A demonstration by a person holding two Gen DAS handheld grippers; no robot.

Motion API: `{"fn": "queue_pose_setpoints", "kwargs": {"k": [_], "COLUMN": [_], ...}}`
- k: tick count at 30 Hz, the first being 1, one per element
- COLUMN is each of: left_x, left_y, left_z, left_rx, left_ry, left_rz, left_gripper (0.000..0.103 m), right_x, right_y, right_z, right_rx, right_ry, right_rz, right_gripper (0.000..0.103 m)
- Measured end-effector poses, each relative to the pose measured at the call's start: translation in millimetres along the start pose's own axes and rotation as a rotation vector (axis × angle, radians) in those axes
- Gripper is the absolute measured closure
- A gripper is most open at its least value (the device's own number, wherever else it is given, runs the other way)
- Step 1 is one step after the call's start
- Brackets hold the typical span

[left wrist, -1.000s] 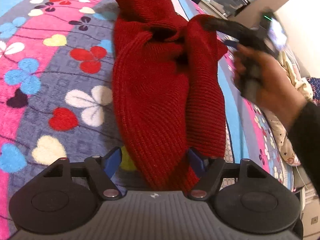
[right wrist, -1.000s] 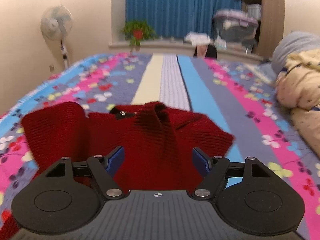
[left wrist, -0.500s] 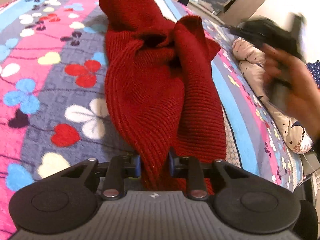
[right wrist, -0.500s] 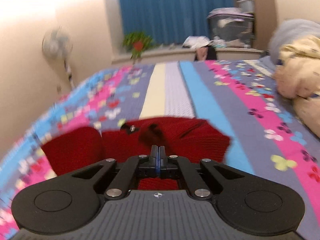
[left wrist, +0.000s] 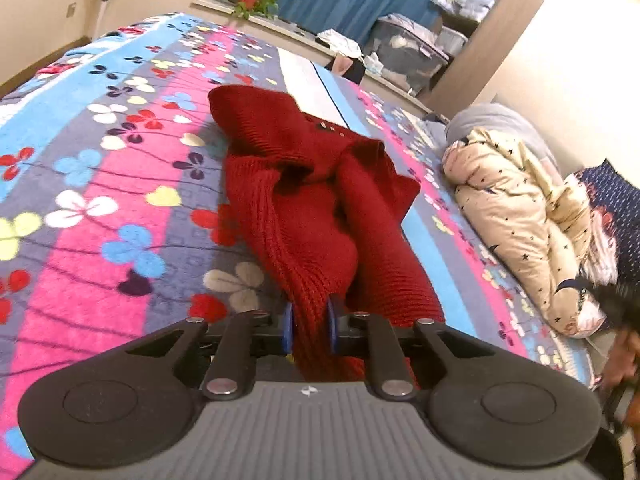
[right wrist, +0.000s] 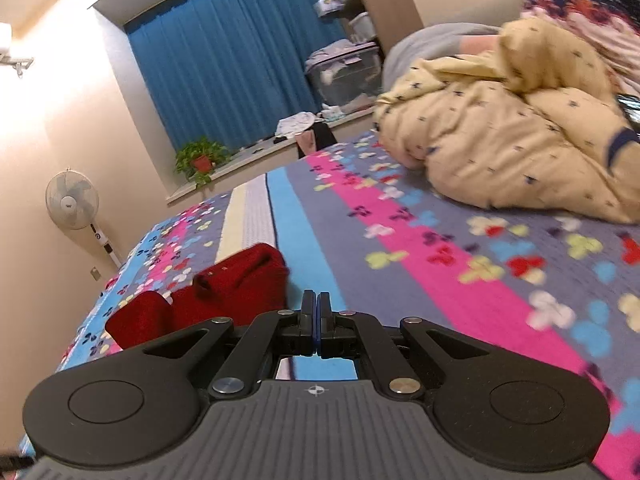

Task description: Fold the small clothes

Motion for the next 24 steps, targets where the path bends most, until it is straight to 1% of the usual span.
{"fn": "queue_pose_setpoints", "kwargs": {"k": [1,3,4,5,6,7,9,10,12,13,14,15,17,18,20,21,23,24], "left_x": [-6,-17,-22,-26,-29,-30,-23,-18,-3,3,10,17,33,41,54,59,67,70], "left_y": [4,11,16,17,20,21,23,22,21,22,23,25,29,33,40,42,45,46], "left_z": [4,14,21,28,36,44,56,63,70,72,73,75,73,72,72,71,68,64], "left_rx": [0.001,-0.010,-0.025,-0.048,-0.085,-0.129,-0.202,-0.226,-0.261,-0.275,-0.289,-0.296,-0.302,-0.306,-0.315,-0.316,-0.304,-0.295], "left_ry": [-0.010,-0.032,-0.039,-0.042,-0.045,-0.038,-0.030,-0.043,-0.056,-0.050,-0.045,-0.044,-0.051,-0.055,-0.072,-0.080,-0.086,-0.082], "left_rz": [0.009,0.031,0.039,0.035,0.033,0.036,0.053,0.063,0.102,0.123,0.150,0.175,0.235,0.263,0.317,0.334,0.360,0.370], "left_gripper": [0.094,0.097,0.101,0.103,0.103,0.103,0.100,0.097,0.078,0.073,0.061,0.052,0.044,0.041,0.041,0.041,0.041,0.041], "right_x": [-7,-11,-9,-6,-1,4,18,28,48,60,67,76,98,111,139,155,185,204], "right_y": [8,24,34,40,47,51,55,56,55,54,53,52,45,41,30,23,10,4], "right_z": [-8,-17,-18,-17,-15,-12,-4,0,10,18,24,34,60,74,103,119,141,154], "right_rx": [0.001,-0.005,-0.026,-0.052,-0.089,-0.109,-0.126,-0.128,-0.113,-0.106,-0.108,-0.117,-0.158,-0.185,-0.241,-0.265,-0.280,-0.289], "right_ry": [-0.002,-0.048,-0.072,-0.080,-0.085,-0.093,-0.105,-0.110,-0.119,-0.123,-0.132,-0.143,-0.161,-0.167,-0.169,-0.165,-0.167,-0.170], "right_rz": [0.009,0.062,0.093,0.113,0.135,0.148,0.160,0.167,0.183,0.193,0.195,0.196,0.191,0.189,0.188,0.185,0.196,0.213], "right_gripper": [0.103,0.103,0.103,0.103,0.103,0.100,0.100,0.099,0.093,0.089,0.084,0.081,0.067,0.064,0.052,0.050,0.036,0.033]}}
Point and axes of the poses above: each gripper's, at about its wrist camera, not at the fingertips, and x roughly the way its jaws point, z to its left, y to its underside, the point moved 9 cm from there along x, roughly the way its jaws point, and after that the axes turned 14 degrees about z, right-handed, at the moved point
